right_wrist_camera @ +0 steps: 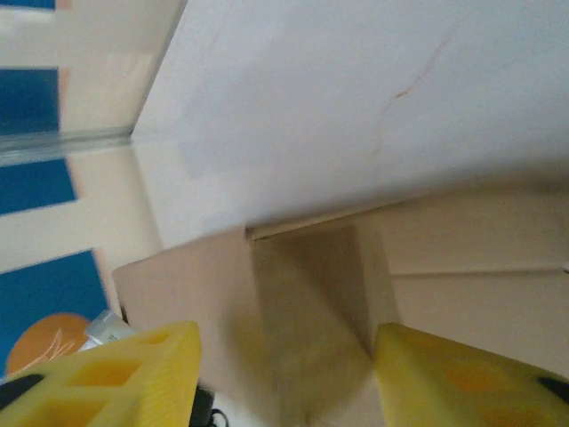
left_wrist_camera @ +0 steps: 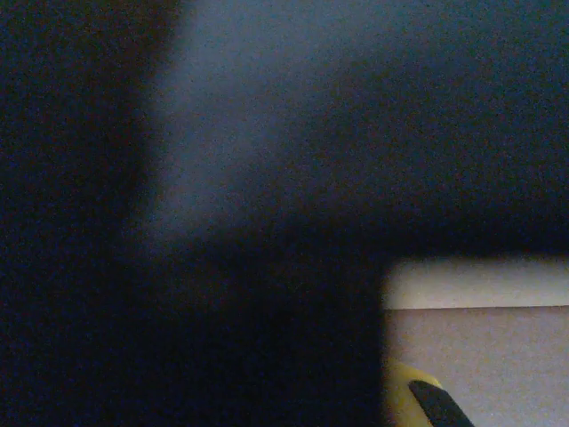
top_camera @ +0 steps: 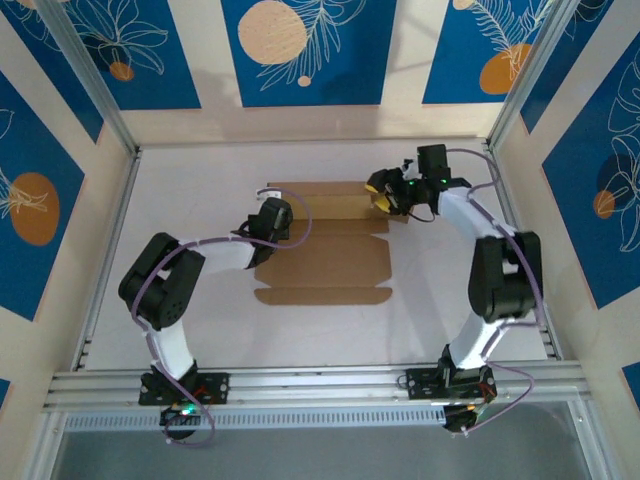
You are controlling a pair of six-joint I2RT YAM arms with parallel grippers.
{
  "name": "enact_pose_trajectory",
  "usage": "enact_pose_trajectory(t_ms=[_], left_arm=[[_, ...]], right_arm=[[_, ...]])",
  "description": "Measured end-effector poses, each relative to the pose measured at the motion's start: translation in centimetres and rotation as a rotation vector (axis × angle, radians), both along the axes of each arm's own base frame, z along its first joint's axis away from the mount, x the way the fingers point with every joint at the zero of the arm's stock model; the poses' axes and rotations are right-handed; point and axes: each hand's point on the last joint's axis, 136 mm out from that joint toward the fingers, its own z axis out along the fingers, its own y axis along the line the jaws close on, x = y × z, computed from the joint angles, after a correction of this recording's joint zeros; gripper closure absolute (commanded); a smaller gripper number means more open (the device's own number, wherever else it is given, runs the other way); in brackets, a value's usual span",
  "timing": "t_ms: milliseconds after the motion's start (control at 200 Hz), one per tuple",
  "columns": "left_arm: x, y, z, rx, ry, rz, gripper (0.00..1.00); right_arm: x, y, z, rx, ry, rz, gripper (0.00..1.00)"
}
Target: Fold the paper box
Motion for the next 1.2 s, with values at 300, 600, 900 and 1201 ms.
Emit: enact_pose_trajectory(t_ms=[300,600,900,1201], left_arm=[[0.0,-0.2,0.1,0.003,0.022,-0.011,1.00],[0.2,-0.4,0.1,-0.010,0.055,-0.030,1.00],[0.3,-0.5,0.1,-0.038,0.063,-0.030,1.00],[0.3,-0.7,0.2,-0.053,0.068,-0.040,1.00]], right_arm=[[-4.6,-3.9,-2.8,-0.273,0.021,-0.021,1.00],[-4.6,-3.1,-11.5,-0.364,0.235,0.071,0.71],[-0.5,-5.7,-11.7,-0.477,0.192,0.048,0.49],[-0.4,-5.7,-14.5,-0.445,0.246,0.077,0.43]])
